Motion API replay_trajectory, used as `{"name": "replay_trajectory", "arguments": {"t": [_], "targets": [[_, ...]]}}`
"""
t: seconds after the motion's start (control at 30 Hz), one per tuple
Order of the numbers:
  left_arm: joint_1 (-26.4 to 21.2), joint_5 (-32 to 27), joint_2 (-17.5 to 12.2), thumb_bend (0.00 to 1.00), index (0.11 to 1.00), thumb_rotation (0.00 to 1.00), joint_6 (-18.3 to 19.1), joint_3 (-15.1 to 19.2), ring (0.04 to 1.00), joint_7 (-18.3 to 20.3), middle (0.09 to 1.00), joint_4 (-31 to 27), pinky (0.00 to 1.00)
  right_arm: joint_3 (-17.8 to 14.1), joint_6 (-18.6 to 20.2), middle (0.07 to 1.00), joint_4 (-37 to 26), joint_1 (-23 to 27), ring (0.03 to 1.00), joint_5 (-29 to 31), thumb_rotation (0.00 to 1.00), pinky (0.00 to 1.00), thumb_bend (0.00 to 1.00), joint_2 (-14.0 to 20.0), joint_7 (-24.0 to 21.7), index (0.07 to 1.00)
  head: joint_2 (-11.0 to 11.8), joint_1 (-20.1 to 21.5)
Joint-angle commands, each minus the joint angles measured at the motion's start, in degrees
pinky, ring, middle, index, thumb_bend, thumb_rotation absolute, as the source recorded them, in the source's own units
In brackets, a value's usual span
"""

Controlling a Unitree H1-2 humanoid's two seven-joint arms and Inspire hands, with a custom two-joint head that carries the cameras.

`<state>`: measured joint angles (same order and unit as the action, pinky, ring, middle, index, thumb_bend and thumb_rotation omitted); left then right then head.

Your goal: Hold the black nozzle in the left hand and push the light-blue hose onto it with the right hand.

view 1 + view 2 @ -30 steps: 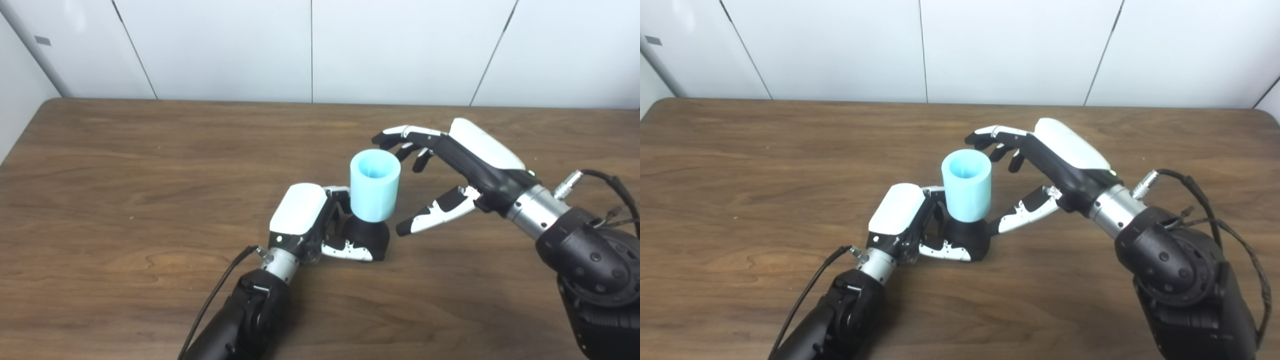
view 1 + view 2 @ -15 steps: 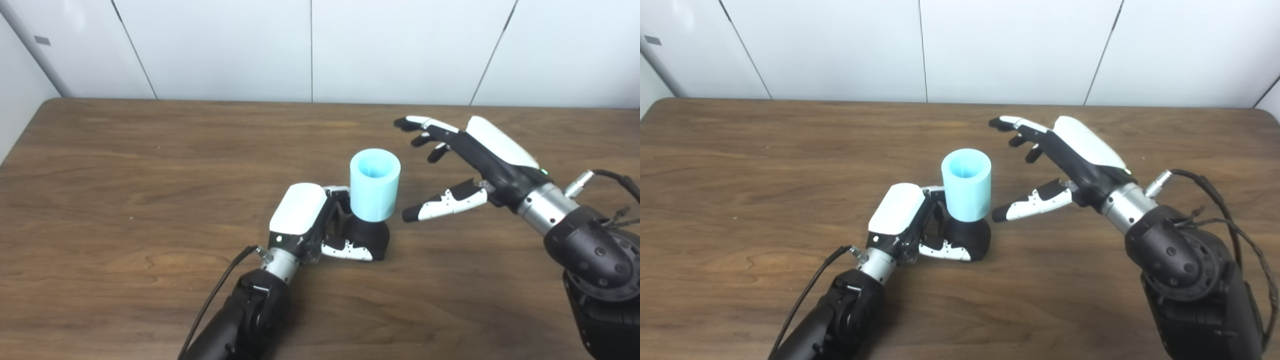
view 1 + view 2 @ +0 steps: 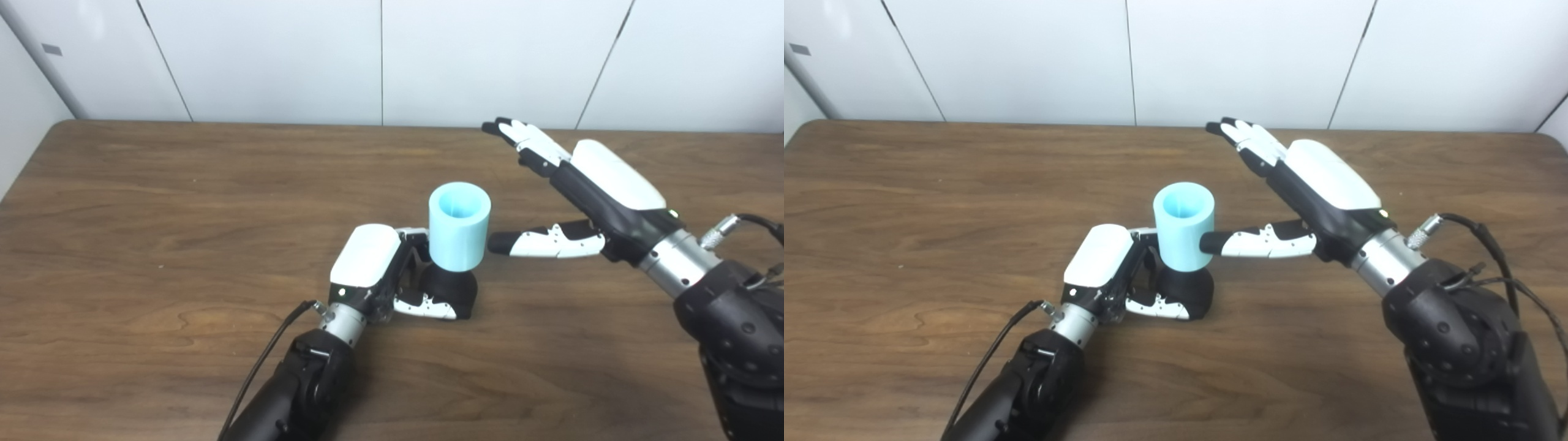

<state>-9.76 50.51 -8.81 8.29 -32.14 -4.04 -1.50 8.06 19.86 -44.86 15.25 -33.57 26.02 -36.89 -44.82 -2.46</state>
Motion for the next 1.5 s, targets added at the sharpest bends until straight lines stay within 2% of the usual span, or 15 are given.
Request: {"name": "replay_trajectory", "arguments": {"t": [0.0, 0.17, 0.33, 0.53, 0.63, 0.73, 0.87, 1.1, 1.33, 1.47], "targets": [[5.7, 0.0, -2.8, 0.47, 0.477, 0.00, 3.0, -3.2, 0.528, 9.6, 0.548, 7.6, 0.38, -0.3, -2.7, 1.000, -3.9, 2.8, 1.000, -1.8, 0.91, 0.97, 0.66, 2.3, -0.7, 0.989, 0.0, 0.0], [5.7, -0.2, -2.8, 0.47, 0.472, 0.00, 3.2, -3.1, 0.532, 9.9, 0.545, 7.3, 0.39, 0.7, -2.8, 1.000, -7.1, 3.6, 1.000, -3.4, 0.95, 1.00, 0.66, 3.7, -4.2, 0.995, -0.1, -0.1], [5.8, 0.2, -2.7, 0.47, 0.487, 0.00, 3.8, -3.0, 0.516, 9.9, 0.537, 7.3, 0.38, 0.5, -2.8, 1.000, -9.2, 3.8, 1.000, -3.5, 0.97, 1.00, 0.68, 3.5, -6.5, 0.980, -0.1, 0.0], [5.5, 0.9, -2.7, 0.48, 0.501, 0.00, 4.1, -3.3, 0.502, 10.2, 0.507, 7.5, 0.37, 0.6, -4.9, 0.981, -9.5, 4.2, 1.000, -4.2, 0.99, 1.00, 0.68, 2.9, -7.7, 0.934, 0.0, 0.3], [5.5, 0.8, -2.6, 0.47, 0.476, 0.00, 4.1, -3.2, 0.520, 10.1, 0.546, 7.6, 0.38, 1.2, -5.2, 0.978, -9.4, 4.4, 1.000, -5.2, 1.00, 1.00, 0.69, 2.6, -8.5, 0.928, 0.1, 0.1], [5.6, 0.9, -2.3, 0.47, 0.473, 0.00, 4.5, -3.2, 0.519, 10.0, 0.550, 7.6, 0.38, 1.7, -5.4, 0.979, -9.1, 4.6, 1.000, -5.6, 1.00, 1.00, 0.69, 2.3, -8.8, 0.929, 0.1, 0.0], [5.5, 1.2, -2.3, 0.48, 0.501, 0.00, 5.3, -3.2, 0.496, 10.8, 0.512, 7.1, 0.37, 2.5, -7.0, 0.978, -8.0, 4.7, 1.000, -6.4, 1.00, 1.00, 0.68, 1.3, -8.3, 0.922, 0.0, 0.0], [5.4, 1.3, -2.3, 0.47, 0.463, 0.00, 5.5, -3.3, 0.531, 11.3, 0.551, 7.1, 0.39, 3.7, -7.4, 0.999, -6.7, 4.0, 1.000, -7.0, 1.00, 1.00, 0.67, -0.1, -9.0, 0.936, 0.4, 0.0], [5.7, 1.1, -2.3, 0.47, 0.474, 0.00, 5.5, -3.3, 0.525, 11.3, 0.545, 6.8, 0.39, 4.5, -7.7, 1.000, -5.7, 3.8, 1.000, -7.8, 1.00, 1.00, 0.68, -1.2, -9.9, 0.951, 0.3, -0.1], [6.1, 0.8, -2.3, 0.47, 0.486, 0.00, 5.3, -3.1, 0.519, 10.9, 0.534, 6.7, 0.38, 4.4, -8.3, 1.000, -4.7, 3.3, 1.000, -7.6, 1.00, 1.00, 0.68, -1.6, -9.0, 0.949, 0.1, 0.0]]}}
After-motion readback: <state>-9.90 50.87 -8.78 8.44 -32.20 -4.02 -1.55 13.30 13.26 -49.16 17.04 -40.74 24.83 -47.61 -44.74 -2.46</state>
